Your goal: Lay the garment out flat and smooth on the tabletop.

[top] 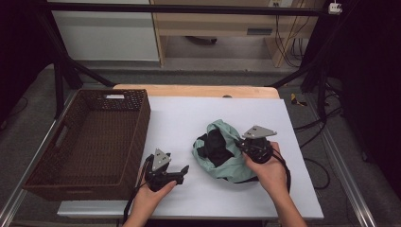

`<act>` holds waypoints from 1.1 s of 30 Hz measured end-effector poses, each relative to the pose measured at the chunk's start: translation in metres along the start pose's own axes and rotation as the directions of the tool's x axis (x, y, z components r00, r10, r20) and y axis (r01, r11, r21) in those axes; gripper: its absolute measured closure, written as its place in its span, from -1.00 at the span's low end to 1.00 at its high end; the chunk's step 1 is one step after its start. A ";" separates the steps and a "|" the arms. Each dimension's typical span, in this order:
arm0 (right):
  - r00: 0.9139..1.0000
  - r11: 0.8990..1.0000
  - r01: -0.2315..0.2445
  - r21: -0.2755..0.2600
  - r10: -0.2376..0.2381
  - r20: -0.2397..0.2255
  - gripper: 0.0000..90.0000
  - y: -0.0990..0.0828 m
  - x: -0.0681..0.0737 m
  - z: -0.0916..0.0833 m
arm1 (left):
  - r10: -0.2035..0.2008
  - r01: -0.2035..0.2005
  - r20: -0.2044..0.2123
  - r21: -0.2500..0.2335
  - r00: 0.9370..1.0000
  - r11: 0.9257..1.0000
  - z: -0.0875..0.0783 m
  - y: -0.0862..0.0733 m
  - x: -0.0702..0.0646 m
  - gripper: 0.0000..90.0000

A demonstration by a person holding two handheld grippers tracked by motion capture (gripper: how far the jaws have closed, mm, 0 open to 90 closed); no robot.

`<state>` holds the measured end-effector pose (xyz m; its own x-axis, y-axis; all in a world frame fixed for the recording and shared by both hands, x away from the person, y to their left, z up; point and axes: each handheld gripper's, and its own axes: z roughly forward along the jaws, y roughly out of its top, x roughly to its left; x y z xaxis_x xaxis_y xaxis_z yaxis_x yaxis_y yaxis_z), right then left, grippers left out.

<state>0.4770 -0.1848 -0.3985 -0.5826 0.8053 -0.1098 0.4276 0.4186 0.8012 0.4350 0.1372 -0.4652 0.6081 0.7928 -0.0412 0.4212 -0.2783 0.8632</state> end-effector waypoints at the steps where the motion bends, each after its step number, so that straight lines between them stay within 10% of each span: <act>1: 1.000 1.000 -0.010 -0.004 0.010 0.006 0.92 -0.002 -0.004 -0.001 | 0.001 -0.001 -0.001 0.001 1.000 1.000 0.000 0.000 0.000 -0.64; 21: 0.976 0.979 -0.205 -0.001 0.205 0.071 0.88 -0.065 -0.056 -0.002 | 0.002 -0.003 -0.032 -0.008 0.999 1.000 -0.002 0.000 0.004 -0.64; 33: 0.970 0.964 -0.221 -0.146 0.233 0.074 0.10 -0.069 -0.045 -0.035 | -0.029 0.029 -0.067 -0.014 0.997 0.999 -0.005 -0.003 0.015 -0.63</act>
<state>0.4494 -0.2643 -0.4286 -0.4141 0.9095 0.0371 0.4403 0.1645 0.8826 0.4396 0.1521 -0.4661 0.5491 0.8351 -0.0329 0.4290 -0.2479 0.8686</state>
